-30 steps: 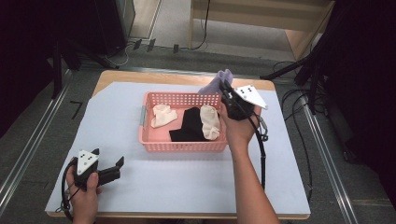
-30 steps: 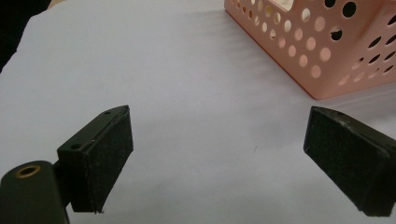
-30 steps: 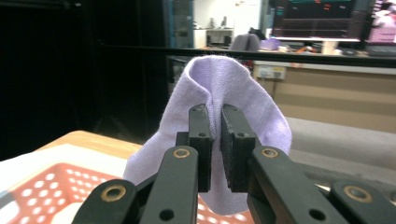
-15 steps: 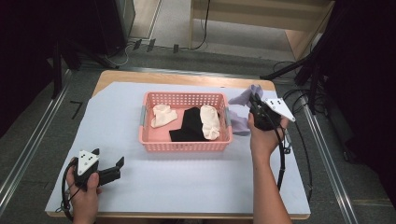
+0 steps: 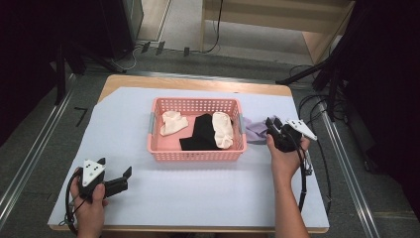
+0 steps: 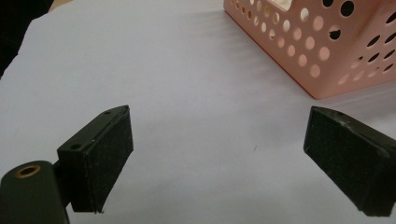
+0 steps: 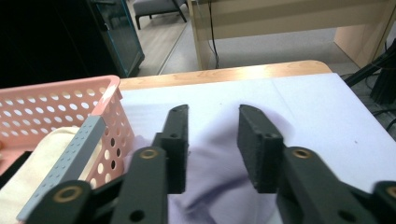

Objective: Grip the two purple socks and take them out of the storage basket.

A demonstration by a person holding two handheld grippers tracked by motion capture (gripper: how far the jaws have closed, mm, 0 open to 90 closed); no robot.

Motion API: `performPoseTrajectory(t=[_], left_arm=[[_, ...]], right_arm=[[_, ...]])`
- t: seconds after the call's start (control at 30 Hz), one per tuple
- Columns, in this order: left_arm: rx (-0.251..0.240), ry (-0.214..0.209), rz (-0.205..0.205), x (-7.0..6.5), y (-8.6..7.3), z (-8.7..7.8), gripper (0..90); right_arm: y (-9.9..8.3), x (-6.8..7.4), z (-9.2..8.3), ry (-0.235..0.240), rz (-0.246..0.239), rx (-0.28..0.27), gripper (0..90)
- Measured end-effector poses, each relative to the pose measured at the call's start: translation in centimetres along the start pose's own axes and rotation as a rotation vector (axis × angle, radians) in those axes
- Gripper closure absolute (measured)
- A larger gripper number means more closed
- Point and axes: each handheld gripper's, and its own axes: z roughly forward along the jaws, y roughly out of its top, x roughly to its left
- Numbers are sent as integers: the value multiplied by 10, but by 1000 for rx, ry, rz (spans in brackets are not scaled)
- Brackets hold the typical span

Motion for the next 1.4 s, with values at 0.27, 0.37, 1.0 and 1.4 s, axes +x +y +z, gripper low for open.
performPoseTrajectory(t=[0.27, 0.37, 1.0, 1.4], left_arm=[[3, 0, -1, 0, 0, 0, 91], [-7, 16, -2, -1, 0, -1, 144], [-61, 52, -28, 1, -3, -6, 89], [-103, 91, -36, 0, -5, -11, 0]], right_arm=[[-8, -17, -27, 21, -7, -8, 574], [-14, -25, -37, 44, -6, -1, 529], [-60, -53, -88, 59, -110, 30, 422], [-75, -70, -120, 62, -116, -2, 390]])
